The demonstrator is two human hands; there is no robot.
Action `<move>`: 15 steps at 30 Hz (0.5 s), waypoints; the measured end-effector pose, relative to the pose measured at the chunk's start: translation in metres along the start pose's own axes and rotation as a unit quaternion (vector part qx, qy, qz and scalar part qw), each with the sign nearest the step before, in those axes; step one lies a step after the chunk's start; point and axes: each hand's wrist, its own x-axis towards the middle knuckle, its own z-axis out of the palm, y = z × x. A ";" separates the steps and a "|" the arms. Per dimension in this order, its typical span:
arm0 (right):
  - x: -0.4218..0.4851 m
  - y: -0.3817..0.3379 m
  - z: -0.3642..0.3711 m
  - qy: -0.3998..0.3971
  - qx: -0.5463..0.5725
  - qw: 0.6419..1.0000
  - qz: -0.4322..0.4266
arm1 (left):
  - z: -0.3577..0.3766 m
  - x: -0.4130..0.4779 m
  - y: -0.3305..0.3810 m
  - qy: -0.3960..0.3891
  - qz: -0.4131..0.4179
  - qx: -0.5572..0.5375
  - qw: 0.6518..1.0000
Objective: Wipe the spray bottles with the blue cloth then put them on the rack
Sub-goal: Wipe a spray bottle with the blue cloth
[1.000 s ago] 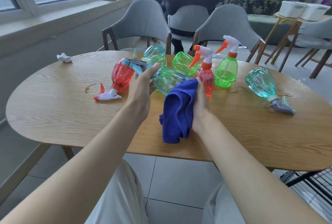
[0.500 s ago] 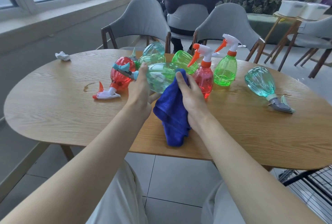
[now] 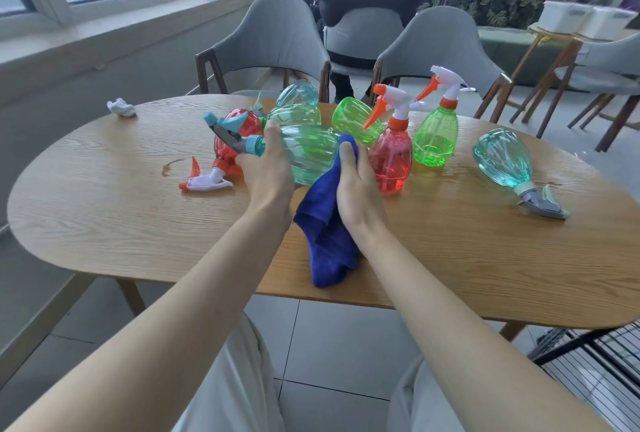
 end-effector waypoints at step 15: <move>0.007 -0.013 -0.010 -0.019 0.020 0.998 0.050 | 0.002 -0.008 0.005 -0.006 0.062 0.098 0.993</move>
